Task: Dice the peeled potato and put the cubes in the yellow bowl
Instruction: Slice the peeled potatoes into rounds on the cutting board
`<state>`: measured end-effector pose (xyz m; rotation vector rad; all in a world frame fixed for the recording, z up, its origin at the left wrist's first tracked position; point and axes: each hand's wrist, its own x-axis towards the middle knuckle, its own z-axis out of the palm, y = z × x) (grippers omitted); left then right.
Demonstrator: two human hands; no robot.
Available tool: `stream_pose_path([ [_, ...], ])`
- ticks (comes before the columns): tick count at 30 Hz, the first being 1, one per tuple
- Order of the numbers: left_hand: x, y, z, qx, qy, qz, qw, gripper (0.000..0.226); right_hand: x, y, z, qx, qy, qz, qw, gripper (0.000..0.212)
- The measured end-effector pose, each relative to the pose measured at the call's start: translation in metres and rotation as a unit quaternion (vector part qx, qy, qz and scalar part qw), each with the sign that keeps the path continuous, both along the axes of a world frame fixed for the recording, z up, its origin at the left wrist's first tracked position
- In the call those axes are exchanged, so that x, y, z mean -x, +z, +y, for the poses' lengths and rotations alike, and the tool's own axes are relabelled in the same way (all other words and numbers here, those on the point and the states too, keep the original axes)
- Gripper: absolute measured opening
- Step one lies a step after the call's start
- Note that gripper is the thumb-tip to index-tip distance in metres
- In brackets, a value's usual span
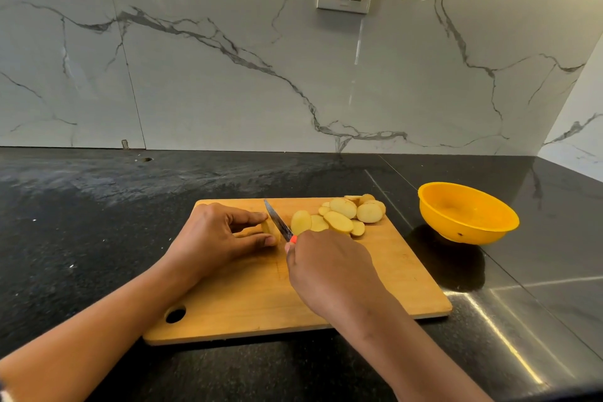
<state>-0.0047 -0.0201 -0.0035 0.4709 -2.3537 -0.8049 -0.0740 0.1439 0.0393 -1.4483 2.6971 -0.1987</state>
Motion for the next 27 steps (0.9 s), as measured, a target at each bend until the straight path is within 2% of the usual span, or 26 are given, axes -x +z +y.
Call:
stream_pose_path([
  [27,-0.001,0.001,0.001,-0.001,-0.009,0.009,1.0,0.056,-0.004,-0.006,-0.022,-0.035,-0.002,-0.001,0.999,0.023],
])
